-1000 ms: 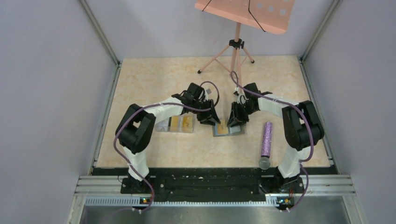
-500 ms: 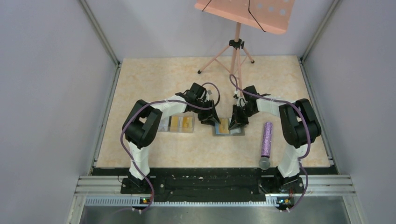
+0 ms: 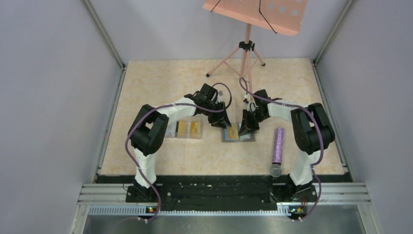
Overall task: Put the credit cards into the card holder
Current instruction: Turn over the card slot in the card holder.
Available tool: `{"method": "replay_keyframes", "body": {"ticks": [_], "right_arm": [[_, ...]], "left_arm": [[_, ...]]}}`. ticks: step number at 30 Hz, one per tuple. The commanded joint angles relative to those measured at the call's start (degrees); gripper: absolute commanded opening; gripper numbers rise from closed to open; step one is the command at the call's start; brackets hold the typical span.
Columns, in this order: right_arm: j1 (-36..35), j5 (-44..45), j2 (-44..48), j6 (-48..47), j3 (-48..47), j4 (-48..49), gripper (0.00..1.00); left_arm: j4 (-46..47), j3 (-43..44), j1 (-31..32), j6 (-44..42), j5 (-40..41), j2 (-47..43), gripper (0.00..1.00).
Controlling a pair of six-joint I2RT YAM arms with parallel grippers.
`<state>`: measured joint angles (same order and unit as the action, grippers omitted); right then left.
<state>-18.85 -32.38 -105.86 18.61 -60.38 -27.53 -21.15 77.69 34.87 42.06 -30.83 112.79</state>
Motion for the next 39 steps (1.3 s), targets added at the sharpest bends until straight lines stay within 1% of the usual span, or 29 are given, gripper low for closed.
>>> {"method": "replay_keyframes", "body": {"ticks": [1, 5, 14, 19, 25, 29, 32, 34, 36, 37, 38, 39], "right_arm": [[-0.24, 1.72, -1.97, -1.34, 0.96, 0.79, 0.0], [-0.19, 1.45, -2.06, -1.46, 0.86, 0.73, 0.0], [-0.2, 1.02, -2.23, -1.48, 1.01, 0.77, 0.0], [-0.25, 0.54, -2.33, -1.68, 1.04, 0.73, 0.0], [-0.23, 0.08, -2.42, -1.76, 1.01, 0.74, 0.0], [-0.24, -0.18, -2.38, -1.77, 0.94, 0.75, 0.0], [-0.28, -0.57, -2.34, -1.76, 0.8, 0.73, 0.0], [-0.21, -1.66, -2.11, -1.95, 0.71, 1.04, 0.0], [-0.26, -3.38, -1.77, -1.93, 0.83, 1.83, 0.0], [-0.29, -4.1, -1.53, -1.95, 0.88, 2.2, 0.0], [-0.23, -4.7, -1.2, -1.92, 0.9, 2.54, 0.0], [-0.3, -5.25, -0.9, -1.91, 0.9, 2.81, 0.0]], "left_arm": [[0.58, 2.45, 0.68, -0.6, -1.13, 0.63, 0.4], [-0.22, 2.83, 0.72, -0.64, -0.57, 2.01, 0.41], [-5.88, 4.48, 0.81, -2.22, 3.44, 4.05, 0.42], [-4.45, 4.86, 1.12, -1.76, 1.41, 5.05, 0.41], [-4.67, 6.88, 1.81, -2.21, 0.76, 5.4, 0.33], [-7.24, 8.16, 2.04, -3.61, 3.24, 4.43, 0.17], [-7.47, 8.59, 2.05, -3.92, 3.16, 4.0, 0.07], [-6.66, 8.55, 2.09, -3.5, 2.04, 3.8, 0.05], [-5.42, 8.57, 2.15, -3.1, 0.42, 3.95, 0.06], [-5.17, 8.82, 2.13, -2.89, -0.32, 4.28, 0.08], [-5.14, 9.06, 2.13, -2.8, -0.82, 4.62, 0.13], [-5.31, 9.32, 2.23, -2.92, -1.02, 4.89, 0.14]]}}
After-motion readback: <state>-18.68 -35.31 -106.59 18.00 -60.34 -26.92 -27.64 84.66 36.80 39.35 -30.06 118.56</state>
